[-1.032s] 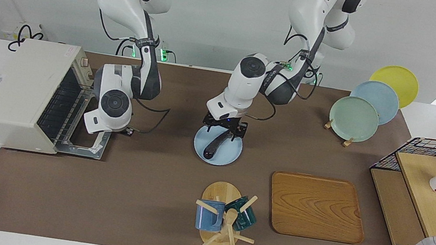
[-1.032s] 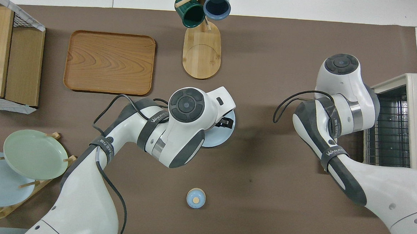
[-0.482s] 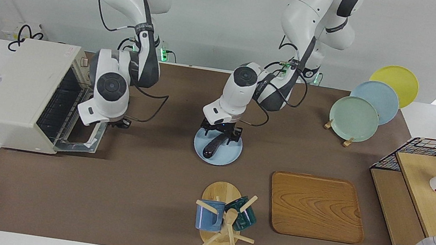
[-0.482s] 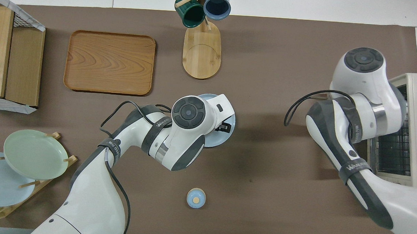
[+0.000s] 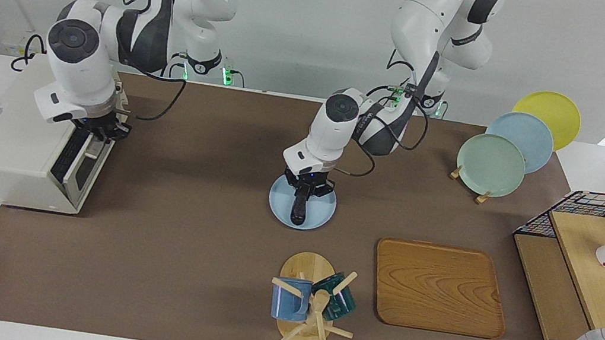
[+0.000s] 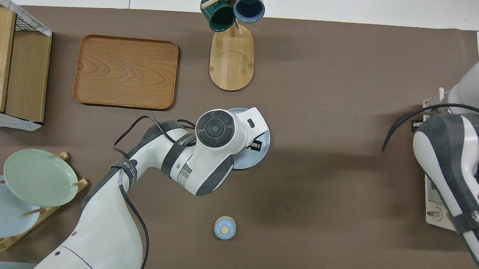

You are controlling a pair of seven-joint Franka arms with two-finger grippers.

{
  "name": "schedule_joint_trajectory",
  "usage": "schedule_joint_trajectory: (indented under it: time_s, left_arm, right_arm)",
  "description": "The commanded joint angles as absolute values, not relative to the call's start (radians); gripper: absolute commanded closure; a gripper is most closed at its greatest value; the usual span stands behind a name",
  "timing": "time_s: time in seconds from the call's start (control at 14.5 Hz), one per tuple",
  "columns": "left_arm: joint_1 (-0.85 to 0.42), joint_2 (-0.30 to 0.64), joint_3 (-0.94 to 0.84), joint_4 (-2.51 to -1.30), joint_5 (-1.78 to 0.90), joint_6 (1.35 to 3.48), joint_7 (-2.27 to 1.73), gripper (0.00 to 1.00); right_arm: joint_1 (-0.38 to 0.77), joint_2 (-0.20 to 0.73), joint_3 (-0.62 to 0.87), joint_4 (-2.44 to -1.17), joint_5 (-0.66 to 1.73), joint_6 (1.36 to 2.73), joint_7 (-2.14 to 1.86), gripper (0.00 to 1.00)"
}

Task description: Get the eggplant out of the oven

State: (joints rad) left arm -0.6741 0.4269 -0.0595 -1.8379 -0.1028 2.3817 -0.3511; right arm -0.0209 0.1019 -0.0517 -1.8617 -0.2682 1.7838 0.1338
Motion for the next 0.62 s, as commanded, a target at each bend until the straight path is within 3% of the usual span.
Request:
schedule_joint_trajectory:
  time_s: [0.0,0.14,0.28,0.34,0.41,0.48,0.55]
  left_arm:
    - [-0.651,0.400,-0.052,-1.830,-0.109,2.344,-0.350,1.00]
    - [-0.612,0.371,-0.054,-1.795,-0.112,2.271,-0.347,1.00]
    - [-0.539,0.321,-0.055,-1.778,-0.123,2.202,-0.338,1.00]
    - [-0.494,0.311,-0.057,-1.757,-0.126,2.166,-0.336,1.00]
    - [-0.456,0.316,-0.057,-1.714,-0.129,2.126,-0.336,1.00]
    - [-0.425,0.330,-0.057,-1.666,-0.132,2.091,-0.334,1.00]
    - [-0.387,0.343,-0.057,-1.642,-0.140,2.077,-0.331,1.00]
  right_arm:
    - [-0.047,0.088,-0.046,-1.878,-0.250,1.784,0.088,0.72]
    - [-0.061,0.068,-0.048,-1.843,-0.162,1.760,0.083,0.63]
    - [-0.060,0.064,-0.048,-1.769,-0.114,1.686,0.083,0.44]
    - [-0.058,0.054,-0.046,-1.744,-0.101,1.666,0.083,0.30]
    - [-0.058,0.039,-0.046,-1.741,-0.085,1.667,0.083,0.10]
    - [-0.054,0.028,-0.046,-1.740,-0.059,1.670,0.083,0.00]
    - [-0.051,0.015,-0.045,-1.740,-0.046,1.671,0.083,0.00]
